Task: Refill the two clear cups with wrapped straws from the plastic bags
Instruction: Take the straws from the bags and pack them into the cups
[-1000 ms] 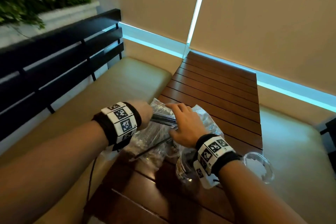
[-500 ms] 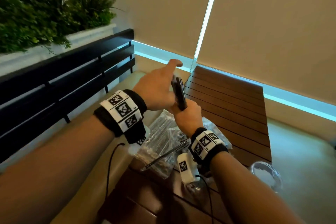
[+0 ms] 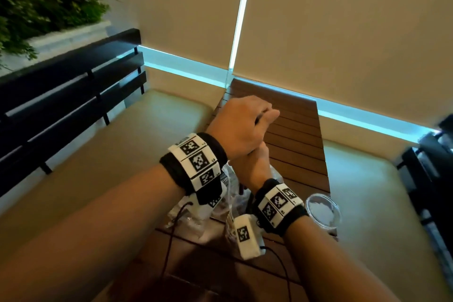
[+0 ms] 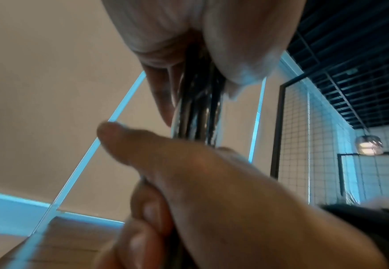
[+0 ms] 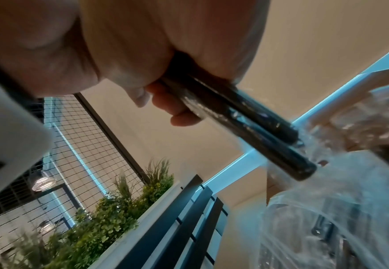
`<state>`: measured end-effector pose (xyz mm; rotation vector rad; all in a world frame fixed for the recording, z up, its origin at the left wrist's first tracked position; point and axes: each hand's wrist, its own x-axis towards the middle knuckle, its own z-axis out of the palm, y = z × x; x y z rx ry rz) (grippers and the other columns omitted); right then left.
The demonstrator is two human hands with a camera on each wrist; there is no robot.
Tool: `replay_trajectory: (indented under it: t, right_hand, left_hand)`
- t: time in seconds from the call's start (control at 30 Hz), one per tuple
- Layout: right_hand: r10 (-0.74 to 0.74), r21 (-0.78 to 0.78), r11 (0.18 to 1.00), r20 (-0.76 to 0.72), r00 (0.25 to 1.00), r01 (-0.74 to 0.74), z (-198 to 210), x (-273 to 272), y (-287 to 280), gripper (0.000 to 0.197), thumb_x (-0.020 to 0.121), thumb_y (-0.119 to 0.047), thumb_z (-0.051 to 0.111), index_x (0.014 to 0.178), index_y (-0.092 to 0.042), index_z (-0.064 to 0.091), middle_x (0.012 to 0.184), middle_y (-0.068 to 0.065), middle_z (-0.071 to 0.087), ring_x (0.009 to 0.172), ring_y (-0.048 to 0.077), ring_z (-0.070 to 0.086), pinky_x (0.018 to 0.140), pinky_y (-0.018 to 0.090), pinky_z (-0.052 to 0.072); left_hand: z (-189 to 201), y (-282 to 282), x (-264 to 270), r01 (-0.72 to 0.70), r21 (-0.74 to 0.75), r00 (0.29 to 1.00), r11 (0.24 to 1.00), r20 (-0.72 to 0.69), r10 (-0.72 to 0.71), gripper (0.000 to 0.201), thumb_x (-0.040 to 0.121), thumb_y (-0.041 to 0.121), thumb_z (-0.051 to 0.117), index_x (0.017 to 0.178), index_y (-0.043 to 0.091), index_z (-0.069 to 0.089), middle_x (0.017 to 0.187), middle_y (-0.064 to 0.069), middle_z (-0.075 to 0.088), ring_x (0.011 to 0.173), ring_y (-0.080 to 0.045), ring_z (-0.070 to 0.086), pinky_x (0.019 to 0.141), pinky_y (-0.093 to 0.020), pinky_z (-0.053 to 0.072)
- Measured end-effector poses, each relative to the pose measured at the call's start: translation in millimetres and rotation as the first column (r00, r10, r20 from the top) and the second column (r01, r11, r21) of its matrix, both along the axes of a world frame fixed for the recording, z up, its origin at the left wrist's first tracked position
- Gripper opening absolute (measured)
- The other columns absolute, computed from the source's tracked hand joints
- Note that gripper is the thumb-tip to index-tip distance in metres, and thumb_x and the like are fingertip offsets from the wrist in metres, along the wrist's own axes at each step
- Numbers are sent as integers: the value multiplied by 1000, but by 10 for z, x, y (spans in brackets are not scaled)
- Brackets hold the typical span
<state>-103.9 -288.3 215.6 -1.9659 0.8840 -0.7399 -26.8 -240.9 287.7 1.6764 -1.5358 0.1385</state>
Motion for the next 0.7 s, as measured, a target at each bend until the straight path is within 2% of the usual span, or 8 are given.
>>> replay_trajectory:
  t: [0.1,0.17,0.27,0.33,0.4,0.5,0.57,0.7]
  right_hand:
    - [14,-31,999,-69,998,-17,-87,-159,-52,21,90,-2,53,70,-5,56,63,11,60,56,16,51,51,34,43]
    - [53,-18,998,-73,996,-54,-155,-277,-98,23,88,-1,53,66,-5,55,61,13,60,53,16,48,47,34,39]
    - [114,-108,985,-171,979,-133,-294,-377,-140,36,89,-1,54,63,-24,42,60,-2,50,53,9,43,51,34,39]
    - [152,-178,964,-244,958,-198,-451,-404,-169,29,90,-7,55,67,-23,48,63,-2,55,57,10,51,51,35,48]
    - [163,-229,940,-347,923,-252,-590,-441,-202,14,88,-26,58,77,-17,59,72,1,63,67,16,59,60,44,53]
    - [65,-350,882,-572,818,-315,-755,-558,-258,53,77,-68,50,113,-30,59,110,-7,61,104,17,52,94,42,45]
    - [-6,-382,871,-636,771,-308,-785,-662,-255,80,68,-82,50,131,-32,46,127,-6,49,119,21,41,104,42,34]
    - [-96,-327,942,-467,879,-70,-899,-889,-280,119,51,-83,66,148,-29,24,147,-5,34,134,16,33,111,43,32]
  left_hand:
    - [-9,40,-22,-18,236,968,972,248,-43,32,88,56,57,94,24,57,88,7,63,78,-12,54,68,-30,45]
    - [-58,61,-45,-46,334,931,941,357,-81,31,86,57,58,88,27,50,84,7,56,76,-14,51,66,-30,37]
    - [-265,28,-114,25,388,938,921,309,-156,26,88,46,61,83,27,44,81,9,45,75,-14,49,66,-28,34]
    - [-421,-8,-125,78,399,949,913,251,-191,24,89,40,63,80,27,45,79,10,44,74,-14,48,66,-26,36]
    - [-568,-23,-113,115,408,955,906,205,-213,23,88,37,64,78,26,46,79,9,46,71,-12,47,65,-24,35]
    - [-764,-38,-92,154,428,958,891,155,-240,23,86,34,67,75,25,48,75,9,48,68,-11,46,63,-27,40]
    - [-887,-52,-89,170,462,954,870,143,-263,19,86,33,67,77,25,52,76,8,52,68,-11,48,66,-31,46]
    - [-1150,-92,-103,167,532,955,830,123,-271,18,88,30,64,80,23,50,85,3,53,79,-20,56,69,-31,44]
